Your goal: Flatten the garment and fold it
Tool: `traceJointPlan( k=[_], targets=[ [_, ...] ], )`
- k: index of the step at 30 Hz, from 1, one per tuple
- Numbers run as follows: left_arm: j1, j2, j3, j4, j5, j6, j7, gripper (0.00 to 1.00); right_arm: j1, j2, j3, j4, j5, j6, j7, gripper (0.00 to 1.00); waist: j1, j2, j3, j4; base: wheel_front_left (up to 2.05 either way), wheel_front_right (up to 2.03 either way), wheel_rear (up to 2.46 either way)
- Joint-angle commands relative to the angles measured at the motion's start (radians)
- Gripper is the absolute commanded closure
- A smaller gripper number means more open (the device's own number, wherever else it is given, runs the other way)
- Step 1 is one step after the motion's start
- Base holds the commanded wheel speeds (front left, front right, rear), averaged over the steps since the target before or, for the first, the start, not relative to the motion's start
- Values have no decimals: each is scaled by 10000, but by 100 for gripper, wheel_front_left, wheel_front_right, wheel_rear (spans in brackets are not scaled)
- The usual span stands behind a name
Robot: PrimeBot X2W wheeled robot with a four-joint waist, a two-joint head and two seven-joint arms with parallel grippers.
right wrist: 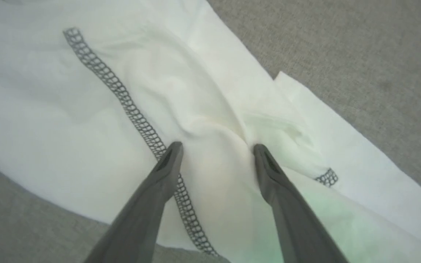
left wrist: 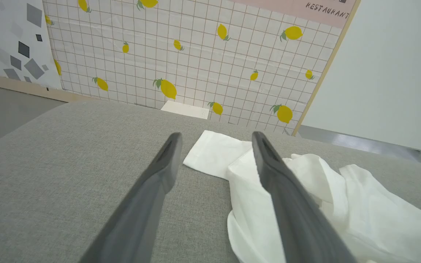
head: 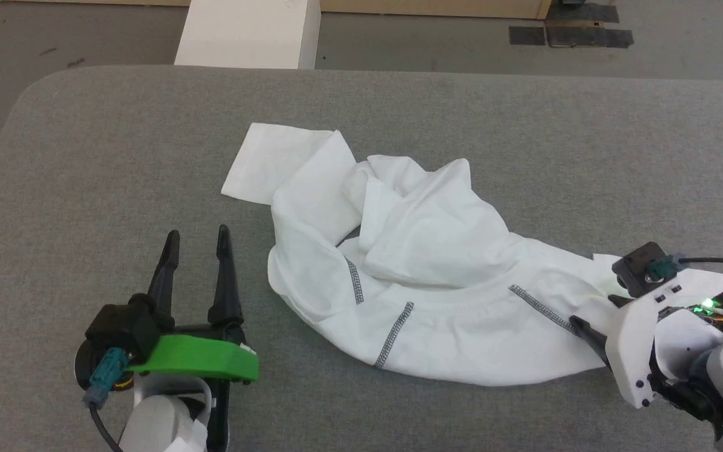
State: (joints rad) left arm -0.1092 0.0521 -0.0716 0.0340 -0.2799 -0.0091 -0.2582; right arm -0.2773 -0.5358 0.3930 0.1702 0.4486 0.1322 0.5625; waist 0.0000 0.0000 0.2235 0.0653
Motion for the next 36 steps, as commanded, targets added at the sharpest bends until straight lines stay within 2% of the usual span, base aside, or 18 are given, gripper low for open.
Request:
traceJointPlan(
  k=[1,2,3,8,12,15,19,20,21,24,29,32,36],
  targets=[
    [-201,-18,10,1,24,-3,-36,0,-267,-143,268,40,186,-15,141,63,0,0,25,-36,0,0,0],
    [-215,-18,1,19,24,-4,-36,0,-396,-268,549,48,329,-15,239,96,0,0,32,-56,0,0,0],
    [-221,-18,-8,33,24,-1,-36,0,-488,-356,757,68,436,-15,322,100,0,0,27,-73,0,0,0],
    [-168,-18,-84,157,-4,14,-36,0,-501,-636,1387,-243,1387,-15,215,100,0,0,-174,-119,0,0,0],
    [-59,-18,-34,219,-35,3,-36,0,328,-1120,1747,-1475,2323,-15,403,100,0,0,-449,-151,0,0,0],
    [81,-18,80,212,-35,4,-36,0,1370,-1640,1959,-2579,2938,-15,1054,100,0,0,-637,-232,0,0,0],
    [188,-18,176,181,-40,10,-36,0,2742,-2138,1803,-3365,3140,-15,2111,100,0,0,-782,-322,0,0,0],
    [204,-18,196,169,-38,17,-36,0,2946,-2118,1644,-3473,3065,-15,2160,80,0,0,-809,-354,0,0,0],
    [218,-18,205,156,-39,20,-36,0,3159,-2063,1417,-3577,2930,-15,2126,0,0,0,-826,-372,0,0,0],
    [231,-18,200,155,-28,3,-36,0,3509,-1666,654,-3751,2575,-15,1591,0,0,0,-880,-381,0,0,0],
    [152,-18,88,161,-57,-40,-36,0,3010,-126,-958,-4026,1526,-15,-631,0,0,0,-871,-171,0,0,0],
    [48,-18,-57,145,-97,-46,-36,0,2463,809,-1284,-3526,672,-15,-1536,0,0,0,-726,52,0,0,0],
    [-169,-18,-306,160,-155,-29,-36,0,1636,1976,-1290,-2197,-7,-15,-2219,0,0,0,-415,443,0,0,0]
  ],
)
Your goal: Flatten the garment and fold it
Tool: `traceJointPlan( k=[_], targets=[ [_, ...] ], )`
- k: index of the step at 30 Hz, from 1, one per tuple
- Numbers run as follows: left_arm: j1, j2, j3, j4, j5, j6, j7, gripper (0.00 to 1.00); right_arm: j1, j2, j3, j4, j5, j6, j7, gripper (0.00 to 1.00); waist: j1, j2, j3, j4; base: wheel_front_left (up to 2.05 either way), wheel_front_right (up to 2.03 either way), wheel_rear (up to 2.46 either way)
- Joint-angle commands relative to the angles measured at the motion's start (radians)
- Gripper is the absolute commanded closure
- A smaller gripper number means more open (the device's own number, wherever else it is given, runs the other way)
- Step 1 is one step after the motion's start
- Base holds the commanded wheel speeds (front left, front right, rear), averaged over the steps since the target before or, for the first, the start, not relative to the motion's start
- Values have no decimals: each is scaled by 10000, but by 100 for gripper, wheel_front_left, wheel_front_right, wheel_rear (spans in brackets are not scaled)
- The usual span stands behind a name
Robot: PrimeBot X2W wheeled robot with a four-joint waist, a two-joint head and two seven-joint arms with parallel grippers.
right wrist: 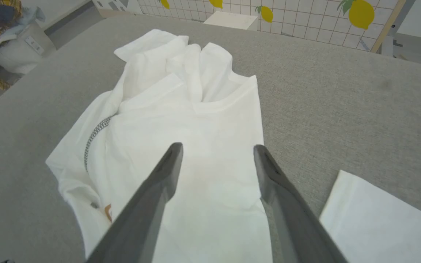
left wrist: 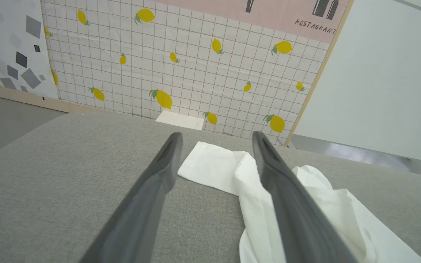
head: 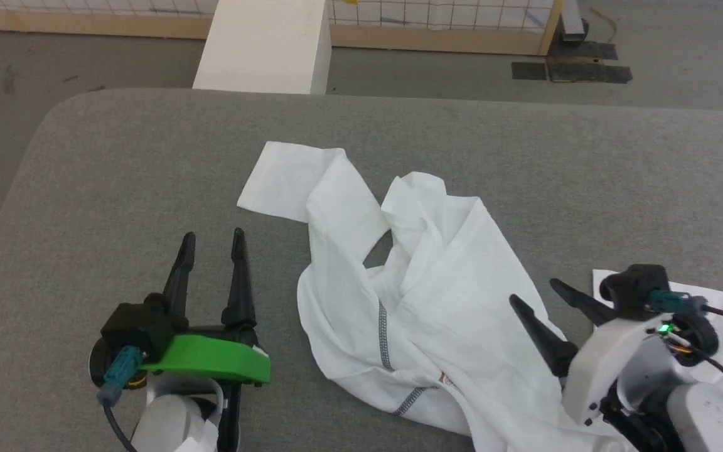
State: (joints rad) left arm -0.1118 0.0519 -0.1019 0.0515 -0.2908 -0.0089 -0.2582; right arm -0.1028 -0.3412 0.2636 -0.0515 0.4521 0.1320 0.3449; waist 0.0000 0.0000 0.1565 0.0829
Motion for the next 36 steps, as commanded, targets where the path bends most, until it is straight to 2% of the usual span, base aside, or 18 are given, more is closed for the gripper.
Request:
traceJointPlan(
  k=[1,6,11,12,13,14,16,19,25,33,34,35,36],
  targets=[
    [-200,-16,-71,-18,-54,-4,-36,0,-338,211,129,435,-196,-13,-51,0,0,0,344,374,0,0,0],
    [-411,-16,-194,-16,-162,73,-36,0,-1178,692,743,2077,-391,-13,679,0,0,0,665,729,0,0,0],
    [-439,-16,-241,-16,-251,150,-36,0,-1703,371,1779,3150,-709,-13,2372,0,0,0,793,871,0,0,0],
    [-443,-16,-243,-14,-262,160,-36,0,-1755,309,1962,3230,-675,-13,2644,56,0,0,796,879,0,0,0],
    [-449,-16,-247,-7,-275,174,-36,0,-1839,196,2227,3232,-627,-13,2871,96,0,0,796,888,0,0,0],
    [-454,-16,-249,-1,-285,188,-36,0,-1941,69,2372,3192,-611,-13,2965,100,0,0,794,886,0,0,0],
    [-454,-16,-255,-13,-305,232,-36,0,-2210,-108,2406,2965,-572,-13,2793,100,0,0,774,856,0,0,0],
    [-449,-16,-236,-52,-282,263,-36,0,-2802,-299,1915,2595,-766,-13,2105,100,0,0,737,749,0,0,0],
    [-531,-16,-360,-49,-254,238,-36,0,-4231,-374,-305,2620,-1456,-13,1047,100,0,0,703,604,0,0,0],
    [-810,-16,-705,57,-308,143,-36,0,-5579,-22,-3487,5522,-2232,-13,697,100,0,0,948,820,0,0,0],
    [-839,-16,-759,92,-312,135,-36,0,-5671,42,-3853,5952,-2409,-13,599,93,0,0,987,863,0,0,0],
    [-860,-16,-790,121,-312,129,-36,0,-5710,87,-4012,6253,-2562,-13,546,14,0,0,1016,887,0,0,0],
    [-876,-16,-820,159,-308,123,-36,0,-5731,174,-4200,6598,-2692,-13,517,0,0,0,1027,901,0,0,0]
  ],
)
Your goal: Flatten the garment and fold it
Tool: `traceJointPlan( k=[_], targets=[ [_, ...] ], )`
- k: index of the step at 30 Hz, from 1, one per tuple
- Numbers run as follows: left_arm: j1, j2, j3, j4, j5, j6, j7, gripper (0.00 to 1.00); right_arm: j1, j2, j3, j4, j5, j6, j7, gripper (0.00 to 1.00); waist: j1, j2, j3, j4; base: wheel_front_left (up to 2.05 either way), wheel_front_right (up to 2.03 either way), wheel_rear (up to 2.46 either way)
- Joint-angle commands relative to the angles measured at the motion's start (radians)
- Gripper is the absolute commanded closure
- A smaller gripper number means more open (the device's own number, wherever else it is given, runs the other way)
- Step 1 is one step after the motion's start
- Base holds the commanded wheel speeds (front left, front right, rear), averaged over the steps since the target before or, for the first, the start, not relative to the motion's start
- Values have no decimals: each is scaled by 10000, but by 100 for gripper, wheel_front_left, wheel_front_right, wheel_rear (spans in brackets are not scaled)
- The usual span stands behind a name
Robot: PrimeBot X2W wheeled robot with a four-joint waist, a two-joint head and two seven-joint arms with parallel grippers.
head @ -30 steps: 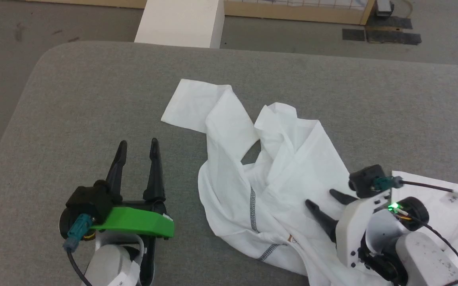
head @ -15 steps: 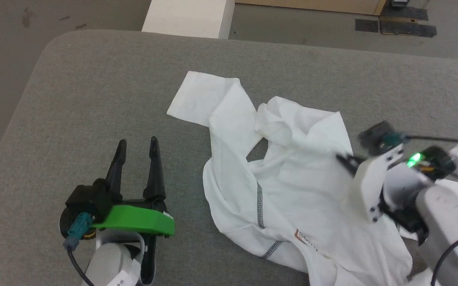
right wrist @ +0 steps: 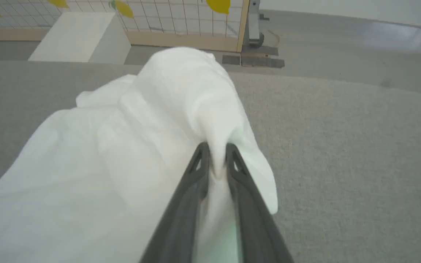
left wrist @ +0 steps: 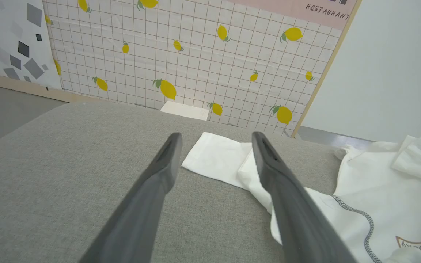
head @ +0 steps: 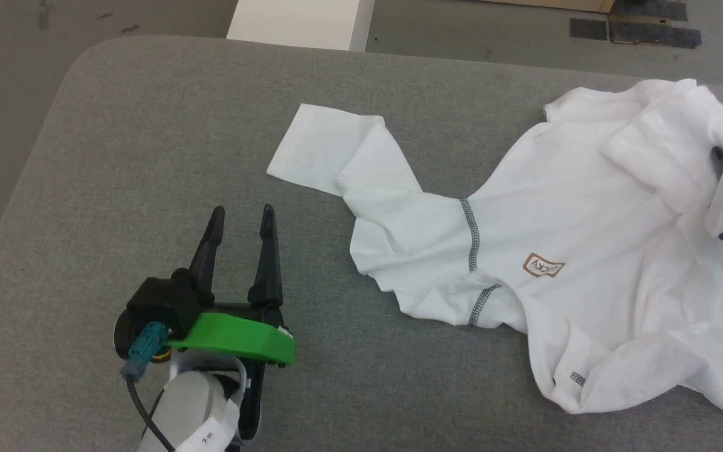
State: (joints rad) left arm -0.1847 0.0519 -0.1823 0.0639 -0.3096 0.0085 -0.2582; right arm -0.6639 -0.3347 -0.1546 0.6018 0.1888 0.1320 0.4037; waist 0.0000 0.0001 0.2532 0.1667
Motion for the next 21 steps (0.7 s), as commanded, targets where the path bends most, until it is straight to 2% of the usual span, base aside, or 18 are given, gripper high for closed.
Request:
traceJointPlan(
  k=[1,4,7,14,21],
  targets=[
    [-151,-16,-40,67,-113,-58,-36,0,-127,196,-154,270,-111,-13,-136,0,0,-1,59,71,0,0,0],
    [-160,-16,-143,175,-59,-110,-36,0,25,422,-281,465,-186,-13,-683,0,0,-1,4,20,0,0,0],
    [-141,-16,-344,360,93,-255,-36,0,563,604,-166,145,-12,-13,-1389,0,0,-1,-215,-128,0,0,0],
    [-148,90,-1389,1441,131,-1107,194,0,2943,911,1361,-2615,634,-13,-3382,0,0,-1,-862,-1073,0,0,0],
    [-613,756,-2615,2171,-577,-1374,1249,0,5047,1343,2140,-5015,176,-13,-4670,0,0,-1,-1124,-2133,0,0,0]
  ],
)
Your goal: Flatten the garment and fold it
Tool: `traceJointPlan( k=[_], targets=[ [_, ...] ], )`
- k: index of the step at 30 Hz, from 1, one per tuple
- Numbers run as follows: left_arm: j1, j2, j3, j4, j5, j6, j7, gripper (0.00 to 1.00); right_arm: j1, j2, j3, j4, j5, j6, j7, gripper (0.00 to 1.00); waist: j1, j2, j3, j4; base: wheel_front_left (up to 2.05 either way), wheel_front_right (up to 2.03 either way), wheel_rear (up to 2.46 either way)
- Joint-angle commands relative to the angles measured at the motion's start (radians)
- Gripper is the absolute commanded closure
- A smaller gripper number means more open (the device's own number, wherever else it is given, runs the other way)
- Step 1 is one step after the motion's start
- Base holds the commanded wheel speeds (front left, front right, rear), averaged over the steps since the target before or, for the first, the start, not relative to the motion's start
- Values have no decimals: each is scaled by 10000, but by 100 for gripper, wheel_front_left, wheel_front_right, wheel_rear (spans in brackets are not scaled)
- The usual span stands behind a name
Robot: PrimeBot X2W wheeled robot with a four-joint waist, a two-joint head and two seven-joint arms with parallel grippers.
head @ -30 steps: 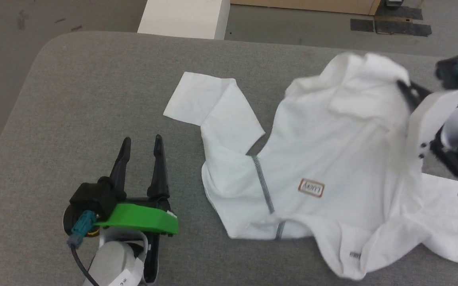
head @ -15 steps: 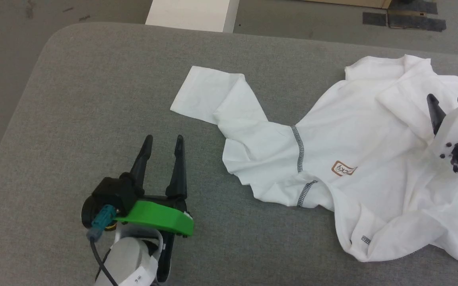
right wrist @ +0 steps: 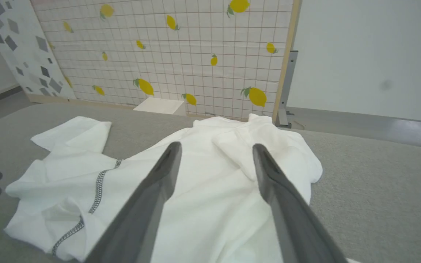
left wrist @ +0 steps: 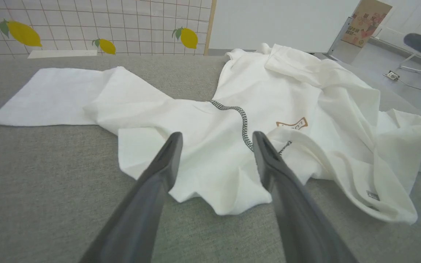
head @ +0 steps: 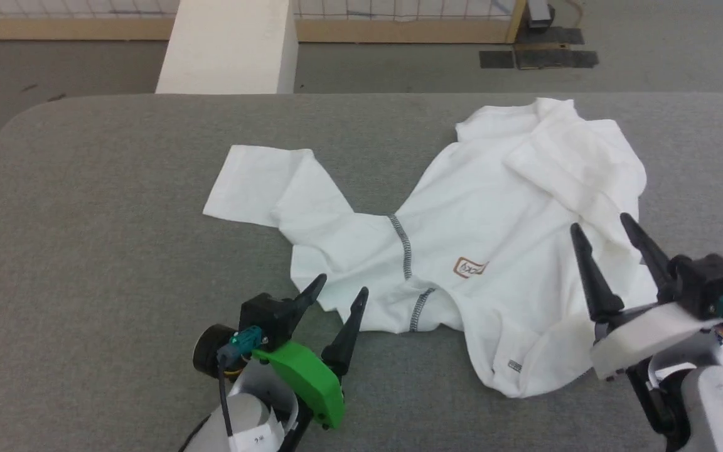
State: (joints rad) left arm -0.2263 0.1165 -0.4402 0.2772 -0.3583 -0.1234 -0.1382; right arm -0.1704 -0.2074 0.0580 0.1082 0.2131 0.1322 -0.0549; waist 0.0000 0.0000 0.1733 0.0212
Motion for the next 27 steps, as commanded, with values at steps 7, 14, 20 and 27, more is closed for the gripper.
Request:
traceJointPlan(
  k=[7,14,20,27],
  targets=[
    [-688,1052,-1078,546,-706,-69,1690,0,1098,854,113,-710,-222,-15,-356,0,0,0,-196,-1420,0,0,0],
    [-1175,1604,-1569,643,-1283,-71,3301,0,1169,1129,396,-843,-179,-15,-303,0,0,0,68,-1748,0,0,0],
    [-1330,1982,-2202,70,-1675,-72,3703,100,1002,1122,511,-801,-105,-15,-384,0,0,0,79,-1654,0,0,0],
    [-747,3074,-2858,-1048,-1710,-71,3595,100,1088,1018,310,-816,-97,-15,-311,0,0,0,-137,-1178,0,0,0]
  ],
)
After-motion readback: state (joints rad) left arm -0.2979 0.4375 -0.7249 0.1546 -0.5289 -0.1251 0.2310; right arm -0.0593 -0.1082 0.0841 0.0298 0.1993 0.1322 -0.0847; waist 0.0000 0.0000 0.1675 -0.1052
